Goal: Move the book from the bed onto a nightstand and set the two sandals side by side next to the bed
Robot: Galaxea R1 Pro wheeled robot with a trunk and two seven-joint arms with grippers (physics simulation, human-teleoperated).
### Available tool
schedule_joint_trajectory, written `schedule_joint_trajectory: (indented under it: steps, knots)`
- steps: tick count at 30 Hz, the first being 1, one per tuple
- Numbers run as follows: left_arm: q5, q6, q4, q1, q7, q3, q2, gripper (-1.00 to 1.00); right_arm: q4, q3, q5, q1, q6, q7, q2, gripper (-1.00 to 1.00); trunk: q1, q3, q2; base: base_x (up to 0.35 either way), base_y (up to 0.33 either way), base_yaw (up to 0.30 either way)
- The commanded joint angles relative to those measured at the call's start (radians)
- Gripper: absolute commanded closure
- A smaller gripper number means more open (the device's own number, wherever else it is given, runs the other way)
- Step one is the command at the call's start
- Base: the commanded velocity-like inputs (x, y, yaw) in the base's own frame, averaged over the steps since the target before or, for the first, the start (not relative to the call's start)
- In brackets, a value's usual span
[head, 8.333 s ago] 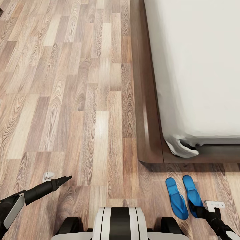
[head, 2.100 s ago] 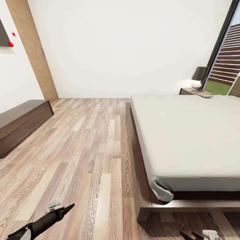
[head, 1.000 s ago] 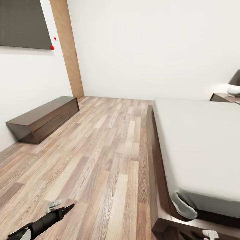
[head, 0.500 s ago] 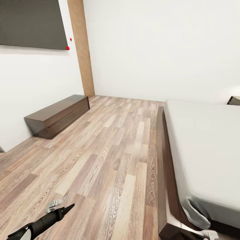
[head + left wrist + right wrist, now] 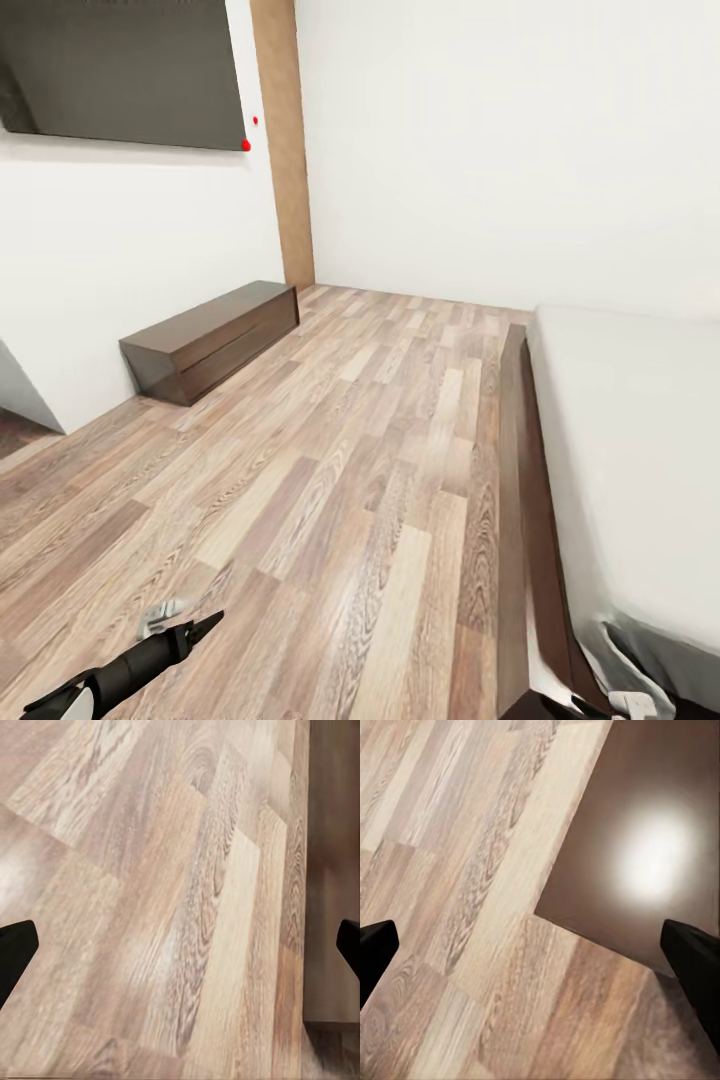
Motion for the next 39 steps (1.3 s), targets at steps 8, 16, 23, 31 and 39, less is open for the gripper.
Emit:
schedule_joint_trajectory:
  steps: [8, 16, 23, 31, 39]
  knots:
    - [0.005, 0.007, 0.002, -0.001, -0.004, 0.002, -0.007, -1.0, 0.0, 0.01, -0.004, -0.003, -0.006, -0.001, 0.0, -1.0, 0.0, -0.001, 0.0, 0.0, 0.0, 0.203]
    - [0.005, 0.007, 0.002, -0.001, -0.004, 0.002, -0.008, -1.0, 0.0, 0.01, -0.004, -0.003, -0.006, 0.0, 0.0, -1.0, 0.0, -0.001, 0.0, 0.0, 0.0, 0.194]
    - [0.005, 0.007, 0.002, -0.001, -0.004, 0.002, -0.008, -1.0, 0.0, 0.01, -0.004, -0.003, -0.006, 0.0, 0.0, -1.0, 0.0, -0.001, 0.0, 0.0, 0.0, 0.189]
    - [0.005, 0.007, 0.002, -0.001, -0.004, 0.002, -0.015, -1.0, 0.0, 0.01, -0.004, -0.003, -0.006, 0.0, 0.0, -1.0, 0.0, -0.001, 0.0, 0.0, 0.0, 0.189]
    - [0.004, 0.007, 0.002, -0.001, -0.004, 0.002, -0.02, -1.0, 0.0, 0.01, -0.004, -0.003, -0.006, 0.0, 0.0, -1.0, 0.0, -0.001, 0.0, 0.0, 0.0, 0.177]
